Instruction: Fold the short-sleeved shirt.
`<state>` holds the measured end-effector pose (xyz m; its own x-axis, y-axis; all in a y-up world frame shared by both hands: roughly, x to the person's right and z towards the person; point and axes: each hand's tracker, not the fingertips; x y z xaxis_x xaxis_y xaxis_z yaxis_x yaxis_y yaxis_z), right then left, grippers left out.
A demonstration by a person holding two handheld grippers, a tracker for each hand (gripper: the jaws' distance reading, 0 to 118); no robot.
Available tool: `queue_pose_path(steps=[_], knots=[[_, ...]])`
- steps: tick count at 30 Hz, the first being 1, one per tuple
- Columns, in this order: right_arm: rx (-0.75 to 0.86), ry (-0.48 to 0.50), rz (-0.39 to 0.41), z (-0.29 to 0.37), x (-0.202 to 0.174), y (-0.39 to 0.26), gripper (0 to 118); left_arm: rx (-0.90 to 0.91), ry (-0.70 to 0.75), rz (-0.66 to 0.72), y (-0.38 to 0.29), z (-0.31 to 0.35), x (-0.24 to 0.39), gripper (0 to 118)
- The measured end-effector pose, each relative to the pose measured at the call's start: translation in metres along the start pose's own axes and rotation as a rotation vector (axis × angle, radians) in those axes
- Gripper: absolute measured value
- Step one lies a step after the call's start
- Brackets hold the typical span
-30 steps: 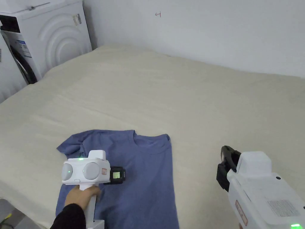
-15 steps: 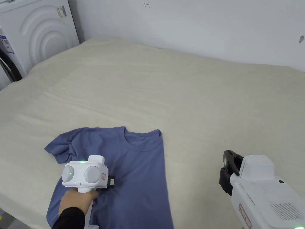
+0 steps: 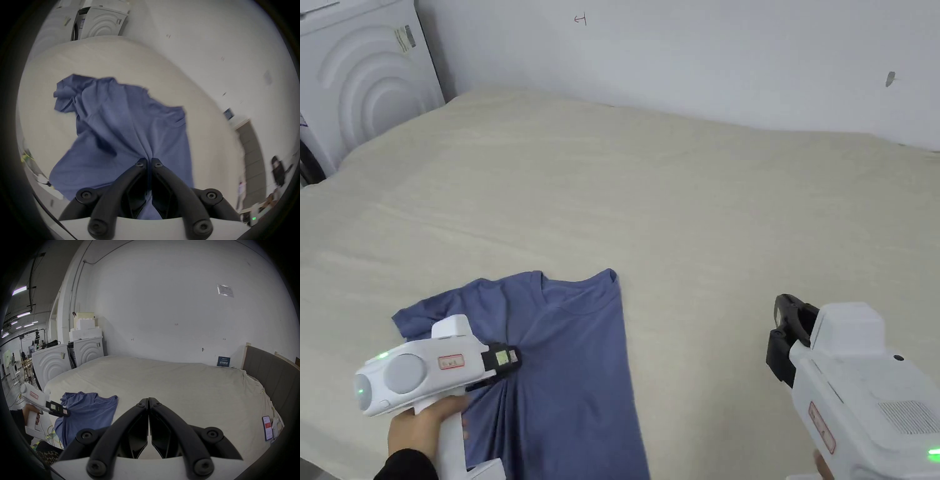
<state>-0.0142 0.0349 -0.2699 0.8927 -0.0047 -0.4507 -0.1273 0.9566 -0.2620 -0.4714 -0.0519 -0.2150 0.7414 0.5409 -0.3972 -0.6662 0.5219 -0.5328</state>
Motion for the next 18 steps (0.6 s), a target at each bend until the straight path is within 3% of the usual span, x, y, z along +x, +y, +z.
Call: queue_pose_path(steps=[10, 18], knots=[[0.059, -0.069, -0.030, 0.045, 0.032, 0.005, 0, 0.065, -0.240, -0.167, 0.022, 0.033, 0.119, 1], [0.117, -0.181, -0.041, 0.092, 0.072, 0.008, 0, 0.148, -0.481, -0.284, 0.044, 0.053, 0.241, 1]])
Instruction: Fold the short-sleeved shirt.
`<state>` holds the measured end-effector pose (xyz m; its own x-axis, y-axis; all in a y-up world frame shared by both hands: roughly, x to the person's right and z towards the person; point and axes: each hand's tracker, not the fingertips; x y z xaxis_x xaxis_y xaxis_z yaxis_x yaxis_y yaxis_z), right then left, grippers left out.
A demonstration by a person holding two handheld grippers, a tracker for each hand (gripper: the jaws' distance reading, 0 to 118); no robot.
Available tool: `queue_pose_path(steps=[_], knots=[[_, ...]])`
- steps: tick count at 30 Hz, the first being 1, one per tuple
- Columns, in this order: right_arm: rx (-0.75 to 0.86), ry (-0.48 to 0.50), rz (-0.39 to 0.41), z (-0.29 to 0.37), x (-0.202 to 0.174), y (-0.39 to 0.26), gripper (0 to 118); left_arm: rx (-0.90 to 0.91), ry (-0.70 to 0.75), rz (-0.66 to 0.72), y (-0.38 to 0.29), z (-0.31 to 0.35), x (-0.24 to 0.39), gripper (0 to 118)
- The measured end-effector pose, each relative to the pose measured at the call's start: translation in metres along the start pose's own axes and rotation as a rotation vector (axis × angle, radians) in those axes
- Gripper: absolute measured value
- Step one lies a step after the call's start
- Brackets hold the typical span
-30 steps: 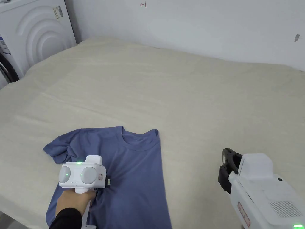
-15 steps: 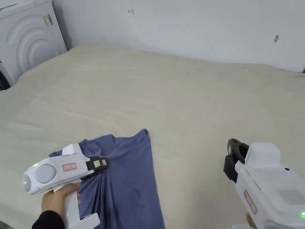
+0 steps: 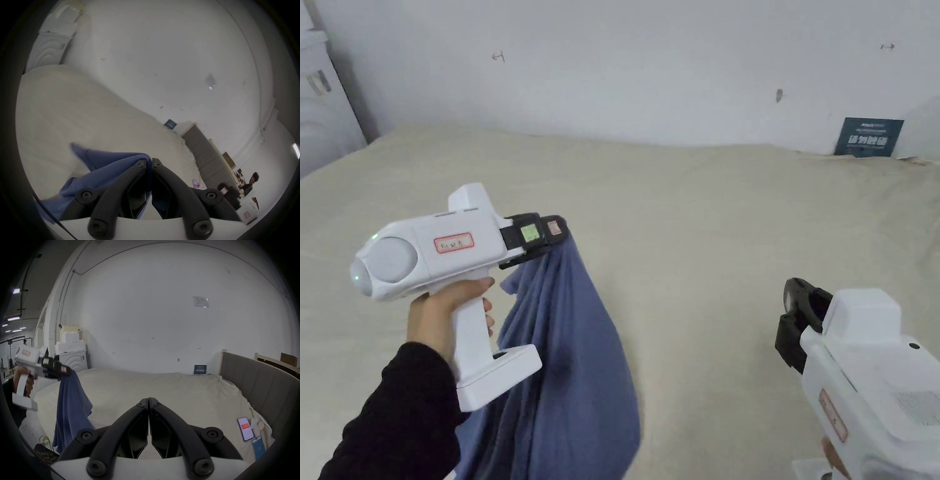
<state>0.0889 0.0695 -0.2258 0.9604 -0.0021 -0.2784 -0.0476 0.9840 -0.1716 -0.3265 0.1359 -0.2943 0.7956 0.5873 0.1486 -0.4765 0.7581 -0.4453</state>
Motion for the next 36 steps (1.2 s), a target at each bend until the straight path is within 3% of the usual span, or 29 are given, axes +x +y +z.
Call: queue_pose_path(steps=[4, 11, 23, 29, 36], knots=[[0.023, -0.060, -0.010, 0.016, 0.024, 0.003, 0, -0.005, -0.081, -0.107, 0.017, -0.024, 0.053, 1], [0.047, -0.159, -0.020, 0.044, 0.056, 0.010, 0, -0.039, -0.185, -0.169, 0.019, -0.079, 0.120, 1], [0.046, -0.282, -0.017, 0.071, 0.093, 0.012, 0, -0.286, -0.310, -0.335, -0.070, -0.166, 0.181, 1], [0.030, -0.298, -0.028, 0.073, 0.102, 0.006, 0, -0.506, -0.204, -0.506, -0.153, -0.199, 0.172, 1], [0.004, -0.290, -0.035, 0.071, 0.099, 0.000, 0, -0.671, -0.069, -0.542, -0.222, -0.234, 0.130, 1]])
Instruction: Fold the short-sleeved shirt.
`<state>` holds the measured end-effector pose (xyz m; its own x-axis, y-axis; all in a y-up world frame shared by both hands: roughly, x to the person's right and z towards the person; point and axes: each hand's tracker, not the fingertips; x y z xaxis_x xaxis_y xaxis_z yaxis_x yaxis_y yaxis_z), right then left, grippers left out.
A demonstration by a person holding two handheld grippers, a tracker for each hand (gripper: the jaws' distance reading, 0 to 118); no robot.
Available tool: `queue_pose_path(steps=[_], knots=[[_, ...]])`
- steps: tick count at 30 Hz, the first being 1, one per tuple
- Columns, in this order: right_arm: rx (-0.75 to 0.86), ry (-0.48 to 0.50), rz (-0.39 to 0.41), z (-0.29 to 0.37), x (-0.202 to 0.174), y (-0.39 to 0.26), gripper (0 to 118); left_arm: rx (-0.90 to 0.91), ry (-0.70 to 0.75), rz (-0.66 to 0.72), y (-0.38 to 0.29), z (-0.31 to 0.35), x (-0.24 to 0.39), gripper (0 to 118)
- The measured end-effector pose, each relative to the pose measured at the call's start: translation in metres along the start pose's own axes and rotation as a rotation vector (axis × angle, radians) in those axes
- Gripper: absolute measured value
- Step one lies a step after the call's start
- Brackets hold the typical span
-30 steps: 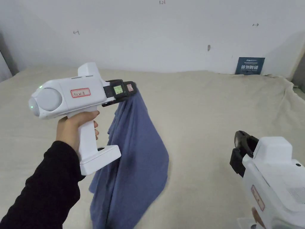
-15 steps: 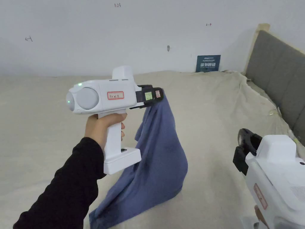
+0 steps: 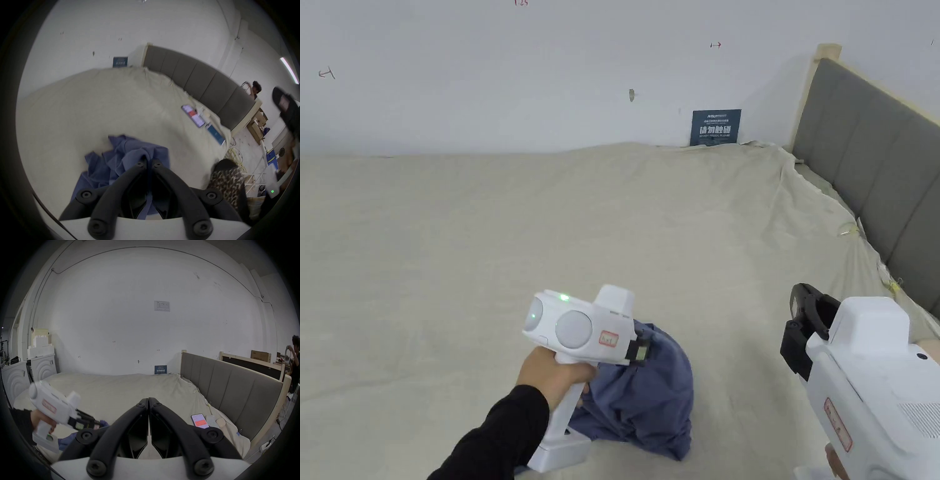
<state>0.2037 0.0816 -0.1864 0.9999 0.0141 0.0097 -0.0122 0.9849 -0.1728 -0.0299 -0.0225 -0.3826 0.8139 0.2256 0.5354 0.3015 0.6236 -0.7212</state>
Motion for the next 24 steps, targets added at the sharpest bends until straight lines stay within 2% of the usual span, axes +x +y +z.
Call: queue_pose_path(steps=[8, 10, 13, 14, 16, 18, 19, 24], knots=[[-0.031, 0.017, 0.002, -0.004, -0.003, -0.008, 0, -0.242, 0.128, 0.054, -0.051, -0.064, -0.010, 1], [-0.036, 0.019, 0.002, -0.004, -0.003, -0.009, 0, -0.208, 0.134, 0.057, -0.056, -0.064, -0.008, 4], [-0.041, 0.022, 0.005, -0.006, 0.000, -0.013, 0, -0.173, 0.138, 0.090, -0.051, -0.058, -0.009, 20], [-0.042, 0.023, 0.006, -0.006, 0.000, -0.013, 0, -0.165, 0.138, 0.106, -0.049, -0.049, -0.008, 29], [-0.038, 0.024, 0.007, -0.005, -0.001, -0.012, 0, -0.124, 0.157, 0.145, -0.046, -0.037, -0.007, 68], [-0.035, 0.026, 0.005, -0.004, -0.001, -0.011, 0, -0.063, 0.161, 0.178, -0.043, -0.019, -0.008, 101], [-0.032, 0.026, 0.004, -0.004, -0.001, -0.010, 0, -0.003, 0.152, 0.189, -0.041, -0.007, -0.009, 107], [-0.016, 0.025, 0.005, -0.003, -0.001, -0.004, 0, 0.248, 0.220, 0.187, -0.030, 0.060, -0.004, 108]])
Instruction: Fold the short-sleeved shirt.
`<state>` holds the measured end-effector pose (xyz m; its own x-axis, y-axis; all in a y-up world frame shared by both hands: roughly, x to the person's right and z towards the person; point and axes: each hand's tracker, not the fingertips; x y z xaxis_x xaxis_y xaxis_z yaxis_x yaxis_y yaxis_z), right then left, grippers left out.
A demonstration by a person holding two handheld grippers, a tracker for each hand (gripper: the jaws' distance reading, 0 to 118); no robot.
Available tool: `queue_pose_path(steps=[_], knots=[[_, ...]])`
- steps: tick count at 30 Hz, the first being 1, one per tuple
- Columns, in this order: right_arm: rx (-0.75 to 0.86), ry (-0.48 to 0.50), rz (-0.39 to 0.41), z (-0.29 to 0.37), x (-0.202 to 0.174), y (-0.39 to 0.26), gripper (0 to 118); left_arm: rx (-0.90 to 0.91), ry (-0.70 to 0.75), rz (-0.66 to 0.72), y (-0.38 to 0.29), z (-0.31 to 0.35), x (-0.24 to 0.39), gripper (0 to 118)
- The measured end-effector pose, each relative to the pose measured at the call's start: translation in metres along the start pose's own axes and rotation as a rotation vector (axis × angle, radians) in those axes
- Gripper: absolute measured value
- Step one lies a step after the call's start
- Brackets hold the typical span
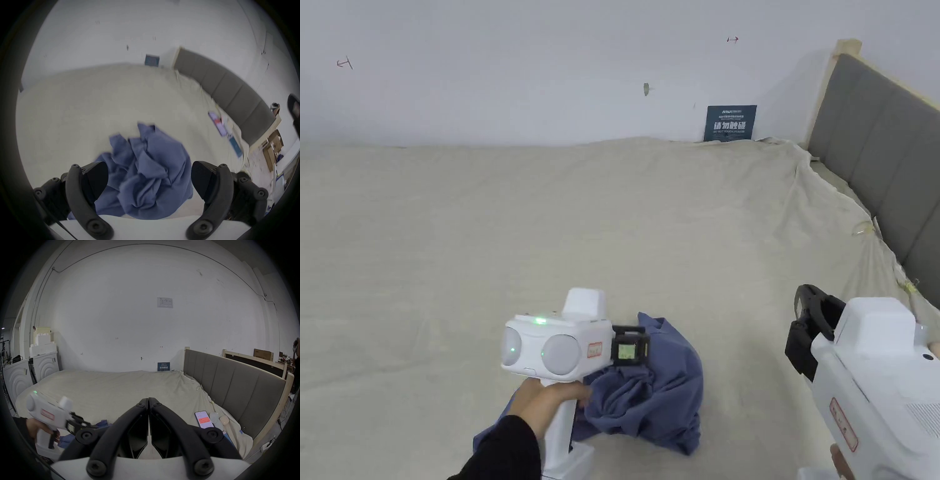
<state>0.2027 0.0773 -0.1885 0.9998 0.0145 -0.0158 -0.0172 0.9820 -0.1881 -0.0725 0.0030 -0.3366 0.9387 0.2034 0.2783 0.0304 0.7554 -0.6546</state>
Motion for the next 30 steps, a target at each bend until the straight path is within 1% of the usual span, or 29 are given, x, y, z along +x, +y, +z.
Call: queue_pose_path(steps=[2, 3, 5, 9, 11, 13, 14, 15, 17, 18, 19, 20, 22, 27, 30], knots=[[0.010, -0.001, 0.002, 0.000, -0.001, 0.003, 0, 0.110, 0.025, 0.001, 0.010, 0.031, -0.002, 108], [0.014, -0.001, 0.003, 0.000, -0.001, 0.004, 0, 0.153, 0.041, -0.021, 0.012, 0.043, -0.002, 108], [0.023, -0.001, 0.004, 0.000, -0.001, 0.006, 0, 0.250, 0.107, -0.049, 0.016, 0.068, -0.004, 107], [0.041, 0.001, 0.003, -0.002, 0.000, 0.007, 0, 0.409, 0.211, -0.059, 0.015, 0.107, -0.013, 107], [0.050, 0.005, 0.002, -0.002, -0.001, 0.008, 0, 0.484, 0.270, -0.075, 0.011, 0.120, -0.020, 104], [0.056, 0.008, 0.006, -0.002, -0.002, 0.009, 0, 0.533, 0.321, -0.106, 0.005, 0.131, -0.026, 93], [0.059, 0.010, 0.007, -0.002, -0.003, 0.009, 0, 0.549, 0.347, -0.118, 0.002, 0.135, -0.028, 84], [0.063, 0.012, 0.007, -0.002, -0.003, 0.010, 0, 0.562, 0.374, -0.129, -0.002, 0.139, -0.031, 71], [0.069, 0.016, 0.007, -0.003, -0.005, 0.010, 0, 0.580, 0.382, -0.146, -0.010, 0.146, -0.037, 47], [0.071, 0.017, 0.008, -0.003, -0.006, 0.010, 0, 0.588, 0.384, -0.148, -0.014, 0.147, -0.040, 29], [0.074, 0.019, 0.008, -0.003, -0.007, 0.011, 0, 0.591, 0.387, -0.147, -0.017, 0.150, -0.043, 21], [0.076, 0.023, 0.007, -0.004, -0.008, 0.011, 0, 0.592, 0.392, -0.143, -0.019, 0.151, -0.045, 18], [0.080, 0.026, 0.010, -0.005, -0.010, 0.012, 0, 0.592, 0.401, -0.126, -0.023, 0.152, -0.052, 1], [0.084, 0.033, 0.018, -0.006, -0.015, 0.013, 0, 0.593, 0.404, -0.078, -0.027, 0.154, -0.061, 0], [0.083, 0.037, 0.017, -0.006, -0.017, 0.013, 0, 0.590, 0.395, -0.073, -0.026, 0.155, -0.063, 0]])
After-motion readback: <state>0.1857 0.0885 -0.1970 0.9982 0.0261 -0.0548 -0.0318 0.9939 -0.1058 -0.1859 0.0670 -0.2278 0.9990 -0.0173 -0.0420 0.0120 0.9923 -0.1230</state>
